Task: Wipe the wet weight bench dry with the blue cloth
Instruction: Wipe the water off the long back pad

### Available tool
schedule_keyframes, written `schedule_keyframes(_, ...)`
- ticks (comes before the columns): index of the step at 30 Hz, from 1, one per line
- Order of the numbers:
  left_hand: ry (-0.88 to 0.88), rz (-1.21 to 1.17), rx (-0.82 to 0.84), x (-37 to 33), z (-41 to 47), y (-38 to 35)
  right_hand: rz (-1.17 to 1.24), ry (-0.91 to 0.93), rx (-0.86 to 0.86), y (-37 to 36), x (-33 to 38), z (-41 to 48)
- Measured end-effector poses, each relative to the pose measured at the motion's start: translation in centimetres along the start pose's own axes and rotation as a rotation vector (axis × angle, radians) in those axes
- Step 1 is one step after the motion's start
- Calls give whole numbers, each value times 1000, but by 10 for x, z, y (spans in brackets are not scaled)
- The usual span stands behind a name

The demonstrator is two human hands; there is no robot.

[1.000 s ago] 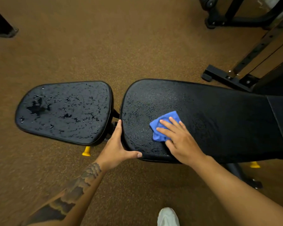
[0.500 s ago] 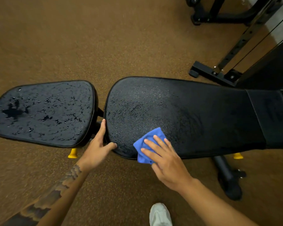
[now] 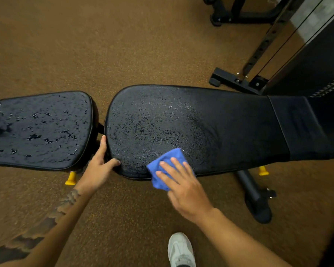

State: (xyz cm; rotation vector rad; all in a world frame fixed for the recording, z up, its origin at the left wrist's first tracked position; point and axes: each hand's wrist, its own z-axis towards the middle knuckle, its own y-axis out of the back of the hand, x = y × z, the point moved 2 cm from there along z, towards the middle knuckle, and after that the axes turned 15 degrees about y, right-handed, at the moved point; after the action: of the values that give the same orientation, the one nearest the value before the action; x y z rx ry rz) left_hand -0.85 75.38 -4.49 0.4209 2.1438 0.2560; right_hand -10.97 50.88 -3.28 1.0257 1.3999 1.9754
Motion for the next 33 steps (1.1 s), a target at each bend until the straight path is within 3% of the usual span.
schedule_keyframes(6, -18, 27, 5, 0, 0, -1, 43, -265, -54, 43, -87, -55)
schedule_keyframes(12, -5, 33, -2, 3, 2, -2, 42, -460, -86, 37, -104, 39)
schedule_keyframes(14, -8, 21, 11, 3, 2, -3, 68, -376, -15, 28, -86, 75)
schedule_keyframes(19, 12, 0, 26, 7, 2, 3, 162, 86, 155, 11, -39, 74)
schedule_keyframes(22, 9, 1, 52, 6, 3, 3, 183, 154, 182, 22, -63, 45)
schedule_keyframes(26, 6, -17, 48, 6, 0, 0, 150, -27, 124, 38, -113, 59)
schedule_keyframes(30, -3, -39, 58, 7, -1, -1, 97, -264, 2, 34, -145, 131)
schedule_keyframes(33, -10, -57, 58, 7, -1, -1, 61, -336, -4, 21, -145, 190)
